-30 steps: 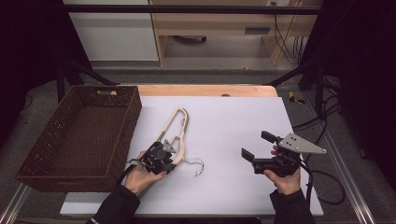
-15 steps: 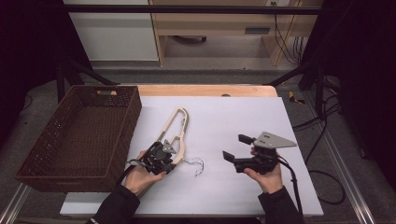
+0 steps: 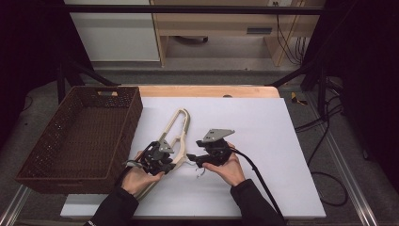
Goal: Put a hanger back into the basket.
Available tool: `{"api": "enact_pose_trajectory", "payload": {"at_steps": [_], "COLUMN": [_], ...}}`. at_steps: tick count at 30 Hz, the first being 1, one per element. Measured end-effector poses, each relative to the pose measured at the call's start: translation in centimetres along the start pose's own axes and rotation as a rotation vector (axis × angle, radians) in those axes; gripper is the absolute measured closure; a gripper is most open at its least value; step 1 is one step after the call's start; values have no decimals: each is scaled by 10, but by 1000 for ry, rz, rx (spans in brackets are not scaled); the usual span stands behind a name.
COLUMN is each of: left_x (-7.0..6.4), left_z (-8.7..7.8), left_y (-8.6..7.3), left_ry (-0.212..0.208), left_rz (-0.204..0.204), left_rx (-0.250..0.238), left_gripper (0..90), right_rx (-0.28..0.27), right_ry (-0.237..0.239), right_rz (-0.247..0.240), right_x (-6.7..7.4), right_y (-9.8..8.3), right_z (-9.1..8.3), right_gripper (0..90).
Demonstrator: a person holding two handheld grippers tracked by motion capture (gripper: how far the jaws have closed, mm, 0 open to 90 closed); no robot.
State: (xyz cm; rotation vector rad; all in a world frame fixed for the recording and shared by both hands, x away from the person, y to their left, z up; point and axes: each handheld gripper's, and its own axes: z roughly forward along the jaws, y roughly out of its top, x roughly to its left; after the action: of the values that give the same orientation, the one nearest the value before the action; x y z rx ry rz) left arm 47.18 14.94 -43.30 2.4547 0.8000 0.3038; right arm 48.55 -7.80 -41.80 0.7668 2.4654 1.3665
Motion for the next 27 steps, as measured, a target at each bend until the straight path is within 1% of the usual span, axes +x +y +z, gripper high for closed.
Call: {"api": "enact_pose_trajectory", "payload": {"at_steps": [1, 2, 3, 4, 5, 6, 7, 8, 10, 12, 13, 14, 15, 17, 18, 19, 20, 22, 24, 26, 27], "left_x": [0, 0, 0, 0, 1, 1, 1, 1, 1, 1, 1, 1, 1, 1, 1, 0, 0, 0, -1, -1, -2], "left_z": [0, 0, -1, -1, -2, -2, -2, -2, -3, -4, -3, -3, -4, -4, -4, -3, -3, -3, -2, -1, -1], "left_y": [0, 0, 0, 0, 0, 0, 0, 0, 0, 0, 0, 0, 0, 0, 0, 0, 0, 0, 0, 0, 0], "left_ry": [-2, -2, -2, -2, -2, -3, -4, -4, -4, 0, -2, -2, -2, -2, -2, -1, -1, 1, 1, -4, -5], "left_rz": [-1, -1, -2, -2, -2, -4, -5, -5, -7, -1, -2, -2, 1, 0, 0, 1, 1, 2, 13, 14, 15], "left_rx": [-2, -2, -5, -5, -6, -7, -9, -9, -12, -6, -9, -9, -6, -7, -7, -5, -5, -2, 11, 13, 15], "left_gripper": [738, 738, 738, 738, 738, 738, 739, 739, 739, 739, 739, 739, 739, 739, 739, 739, 740, 739, 739, 739, 739], "right_rx": [12, 12, 30, 30, 47, 52, 71, 82, 100, 123, 127, 127, 136, 152, 152, 165, 165, 172, 185, 198, 212], "right_ry": [11, 11, 18, 18, 34, 33, 45, 43, 43, 42, 38, 38, 44, 50, 50, 60, 60, 73, 84, 86, 80], "right_rz": [0, 0, -8, -8, -14, -10, -22, -16, -36, -38, -39, -39, -44, -44, -44, -65, -65, -78, -82, -87, -99], "right_x": [0, 0, -1, -1, -1, 0, 0, 1, 3, 6, 7, 7, 7, 7, 7, 5, 5, 3, 2, 2, 1], "right_y": [1, 1, 3, 3, 3, 3, 2, 2, 1, 1, 1, 1, 0, 0, 0, -1, -1, -2, -3, -3, -2], "right_z": [7, 7, 17, 17, 24, 27, 30, 32, 38, 40, 41, 41, 42, 44, 44, 45, 45, 46, 46, 47, 47], "right_gripper": [404, 404, 455, 455, 489, 501, 519, 529, 563, 600, 621, 621, 655, 685, 685, 709, 709, 742, 764, 780, 792]}}
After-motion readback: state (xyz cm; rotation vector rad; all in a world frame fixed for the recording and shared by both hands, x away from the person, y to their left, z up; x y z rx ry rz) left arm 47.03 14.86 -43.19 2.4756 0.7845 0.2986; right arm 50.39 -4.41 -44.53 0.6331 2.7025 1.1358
